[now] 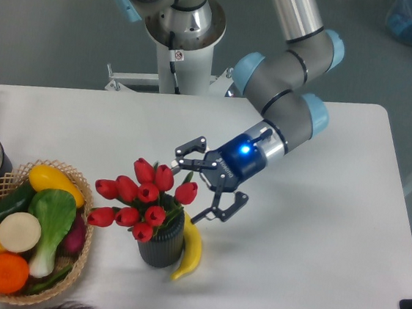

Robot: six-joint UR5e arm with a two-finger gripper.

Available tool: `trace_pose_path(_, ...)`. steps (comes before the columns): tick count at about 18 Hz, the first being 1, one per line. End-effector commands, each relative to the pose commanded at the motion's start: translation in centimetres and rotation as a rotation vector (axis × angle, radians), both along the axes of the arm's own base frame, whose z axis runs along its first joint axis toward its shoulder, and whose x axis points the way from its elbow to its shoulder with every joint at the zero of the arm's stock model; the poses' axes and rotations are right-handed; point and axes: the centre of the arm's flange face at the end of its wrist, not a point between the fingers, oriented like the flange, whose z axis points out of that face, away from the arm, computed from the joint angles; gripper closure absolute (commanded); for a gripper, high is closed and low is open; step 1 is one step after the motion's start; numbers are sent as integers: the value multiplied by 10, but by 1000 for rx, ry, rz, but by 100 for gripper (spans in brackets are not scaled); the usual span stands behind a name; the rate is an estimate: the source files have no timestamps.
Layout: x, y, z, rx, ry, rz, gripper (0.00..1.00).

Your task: Insert the flowers into the vase

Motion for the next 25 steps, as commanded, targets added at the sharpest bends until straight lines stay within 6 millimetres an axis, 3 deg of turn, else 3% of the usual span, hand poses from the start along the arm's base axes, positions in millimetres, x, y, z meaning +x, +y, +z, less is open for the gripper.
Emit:
trace_pose_path(5, -7, -36, 29, -161, 143, 67, 0)
trace_pose_path(8, -35, -80, 47, -324, 270, 161, 0)
trace_pose_path(11, -63, -106, 68, -386, 336, 229, 0)
trace_pose_path(13, -68, -130, 100, -417, 386, 293, 0)
trace_pose_path(14, -72, -141, 103, -426, 391, 316, 0)
trace_pose_path(16, -69, -157, 121, -471, 443, 351, 0)
trace_pose_path(19, -62, -175, 127, -632, 493, 352, 0)
trace_pose_path(25, -60, -197, 150, -833, 658, 146, 0)
